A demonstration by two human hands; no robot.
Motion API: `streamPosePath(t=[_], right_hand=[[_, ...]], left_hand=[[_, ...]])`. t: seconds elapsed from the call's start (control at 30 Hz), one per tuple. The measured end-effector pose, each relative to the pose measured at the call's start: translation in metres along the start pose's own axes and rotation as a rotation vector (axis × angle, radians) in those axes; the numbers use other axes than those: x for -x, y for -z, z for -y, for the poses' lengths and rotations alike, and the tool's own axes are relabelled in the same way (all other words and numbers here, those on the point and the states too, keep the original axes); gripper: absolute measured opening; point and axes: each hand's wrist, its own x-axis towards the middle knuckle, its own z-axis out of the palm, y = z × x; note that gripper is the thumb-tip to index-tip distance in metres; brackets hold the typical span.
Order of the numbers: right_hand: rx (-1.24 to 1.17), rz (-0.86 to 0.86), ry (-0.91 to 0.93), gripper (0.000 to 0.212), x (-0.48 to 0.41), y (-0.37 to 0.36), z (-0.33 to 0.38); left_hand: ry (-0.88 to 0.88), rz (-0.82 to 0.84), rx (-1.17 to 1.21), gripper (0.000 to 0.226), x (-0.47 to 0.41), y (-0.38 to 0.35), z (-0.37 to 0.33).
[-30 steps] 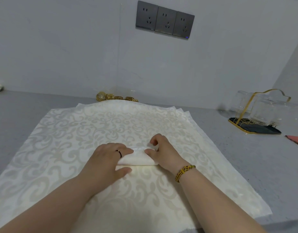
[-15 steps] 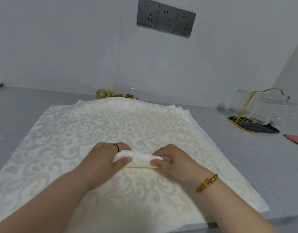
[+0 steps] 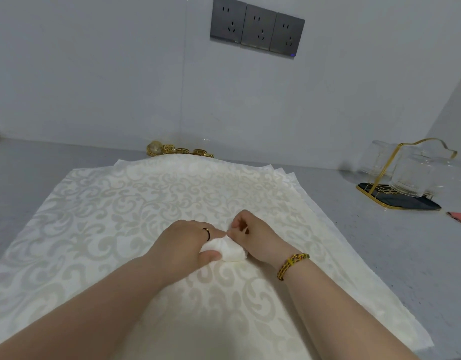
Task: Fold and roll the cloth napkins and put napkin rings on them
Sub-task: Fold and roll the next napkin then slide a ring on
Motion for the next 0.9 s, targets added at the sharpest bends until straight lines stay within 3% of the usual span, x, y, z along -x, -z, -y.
streamPosePath(t=[0.13,0.2,0.27,0.37,0.43,0.57,0.7,0.9], right_hand=[[0.117,-0.213,0.237,0.027,0.005,0.003,-0.008],[0.212,-0.221,0.399,0.016,0.015,0.006,-0.009],[0.386,-0.213,0.576,0.025,0.023,0.008,-0.015],[0.674,-0.257,0.677,0.022,0.029,0.005,-0.025],[0.759,-0.306,0.662,0.021,0.029,0.001,-0.026],[0.700,-0.281,0.600,0.014,0.025,0.002,-0.015],[0.526,-0.017,0.351,0.015,0.022,0.019,0.006],[0.269,0.270,0.040,0.014,-0.007,0.037,0.021]], left_hand=[[-0.033,-0.035,0.082,0.054,-0.002,-0.008,0.009],[-0.030,-0.027,0.104,0.064,-0.002,-0.008,0.009],[-0.007,-0.015,0.113,0.068,-0.002,-0.009,0.011],[-0.001,-0.020,0.086,0.084,-0.002,-0.008,0.011],[-0.012,-0.045,0.079,0.075,-0.002,-0.011,0.010],[-0.030,-0.068,0.098,0.070,0.002,-0.008,0.006],[0.021,-0.045,0.138,0.070,0.001,-0.003,0.004],[0.088,0.090,0.118,0.036,-0.005,0.005,-0.003]])
